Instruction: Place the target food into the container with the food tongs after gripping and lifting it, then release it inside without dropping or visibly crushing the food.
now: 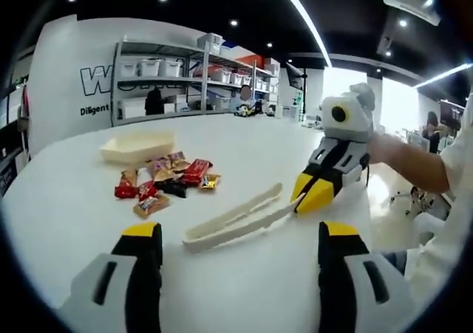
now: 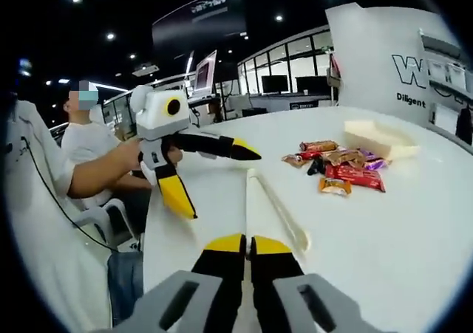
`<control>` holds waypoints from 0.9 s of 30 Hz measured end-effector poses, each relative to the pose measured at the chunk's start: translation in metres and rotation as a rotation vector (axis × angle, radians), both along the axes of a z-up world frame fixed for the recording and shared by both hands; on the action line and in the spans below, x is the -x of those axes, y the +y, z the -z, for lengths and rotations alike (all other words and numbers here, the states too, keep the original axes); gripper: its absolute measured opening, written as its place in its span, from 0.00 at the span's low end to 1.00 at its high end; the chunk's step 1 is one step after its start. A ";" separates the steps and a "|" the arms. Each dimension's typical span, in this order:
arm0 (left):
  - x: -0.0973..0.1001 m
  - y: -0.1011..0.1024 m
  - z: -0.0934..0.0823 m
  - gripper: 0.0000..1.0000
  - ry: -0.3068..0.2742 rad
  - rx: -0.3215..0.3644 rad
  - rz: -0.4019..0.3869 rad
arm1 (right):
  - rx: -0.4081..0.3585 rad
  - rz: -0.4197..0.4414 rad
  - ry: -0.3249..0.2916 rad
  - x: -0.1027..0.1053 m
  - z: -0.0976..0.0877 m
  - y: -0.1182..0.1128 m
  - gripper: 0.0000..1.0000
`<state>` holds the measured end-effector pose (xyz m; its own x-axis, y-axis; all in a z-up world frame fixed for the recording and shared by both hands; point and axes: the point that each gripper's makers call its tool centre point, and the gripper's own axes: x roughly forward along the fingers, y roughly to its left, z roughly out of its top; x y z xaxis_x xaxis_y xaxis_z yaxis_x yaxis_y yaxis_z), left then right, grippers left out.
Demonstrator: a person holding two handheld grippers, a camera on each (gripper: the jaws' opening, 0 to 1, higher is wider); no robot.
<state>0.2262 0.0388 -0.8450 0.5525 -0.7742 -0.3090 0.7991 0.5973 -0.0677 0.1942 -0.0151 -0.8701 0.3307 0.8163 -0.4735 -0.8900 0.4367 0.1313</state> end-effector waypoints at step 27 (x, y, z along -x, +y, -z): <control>-0.009 0.023 -0.010 0.87 0.015 -0.024 -0.067 | 0.273 -0.086 -0.074 -0.015 0.007 0.005 0.00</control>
<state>0.2348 0.0615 -0.8353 0.5977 -0.7281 -0.3357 0.7565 0.6508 -0.0646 0.2089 -0.0098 -0.8771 0.3075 0.6887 -0.6566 -0.9281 0.3693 -0.0474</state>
